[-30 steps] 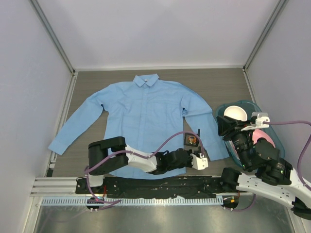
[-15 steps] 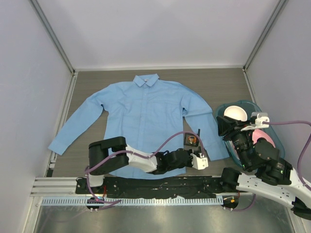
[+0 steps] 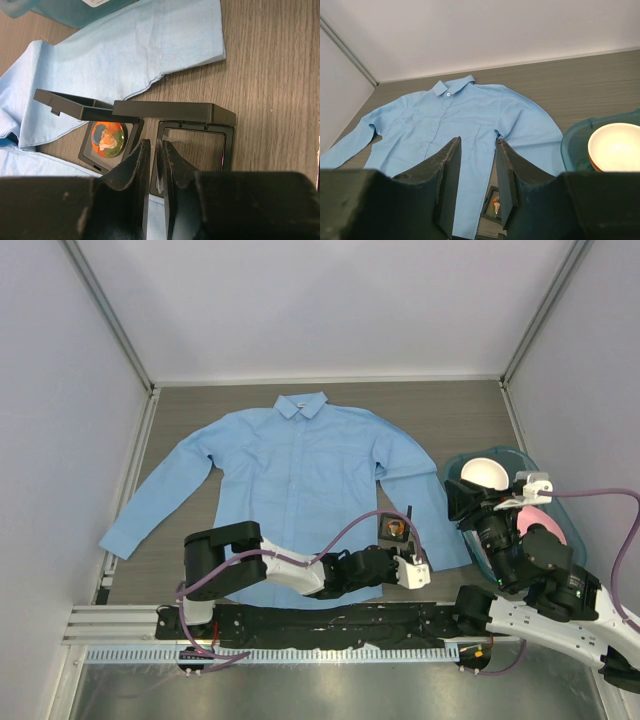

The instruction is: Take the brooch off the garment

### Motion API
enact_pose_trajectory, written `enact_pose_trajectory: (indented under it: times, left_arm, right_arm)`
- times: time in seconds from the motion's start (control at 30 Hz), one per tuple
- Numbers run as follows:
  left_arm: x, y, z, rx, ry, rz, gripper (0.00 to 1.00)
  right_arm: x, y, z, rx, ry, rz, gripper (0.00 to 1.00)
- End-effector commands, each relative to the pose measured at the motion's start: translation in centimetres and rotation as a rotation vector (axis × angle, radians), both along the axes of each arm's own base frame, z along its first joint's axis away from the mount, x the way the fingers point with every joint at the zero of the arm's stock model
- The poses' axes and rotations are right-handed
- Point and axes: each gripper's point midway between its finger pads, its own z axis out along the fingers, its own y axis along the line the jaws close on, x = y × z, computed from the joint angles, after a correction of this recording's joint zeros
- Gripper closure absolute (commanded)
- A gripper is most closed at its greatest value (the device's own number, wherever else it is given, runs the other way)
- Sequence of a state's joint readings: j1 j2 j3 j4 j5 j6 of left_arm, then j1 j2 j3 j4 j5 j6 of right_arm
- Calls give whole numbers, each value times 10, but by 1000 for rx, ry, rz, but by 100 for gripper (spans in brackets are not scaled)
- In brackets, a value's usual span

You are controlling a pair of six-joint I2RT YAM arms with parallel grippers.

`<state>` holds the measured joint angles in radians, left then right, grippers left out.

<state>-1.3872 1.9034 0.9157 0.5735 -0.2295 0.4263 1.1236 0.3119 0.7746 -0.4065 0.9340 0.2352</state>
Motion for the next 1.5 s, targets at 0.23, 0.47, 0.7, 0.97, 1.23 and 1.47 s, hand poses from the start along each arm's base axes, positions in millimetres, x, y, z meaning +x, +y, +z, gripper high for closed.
enact_pose_trajectory:
  times: [0.23,0.47,0.7,0.97,1.23,1.47]
  left_arm:
    - [1,-12,25,-92,-15,6,78]
    - [-3,-8,34,-117,-7,-6,64]
    - [-10,-3,36,-123,6,-24,54]
    - [-23,3,53,-183,53,-58,43]
    - [-55,17,105,-354,245,-133,39]
    - [-13,73,195,-532,469,165,25]
  right_arm:
    - [1,-4,3,17,-6,-21,61]
    - [1,-4,3,14,-6,-24,61]
    - [1,-4,2,10,-4,-25,61]
    - [2,-3,1,7,-2,-24,61]
    - [2,-3,2,6,0,-33,61]
    - [13,19,-5,-68,64,-41,55]
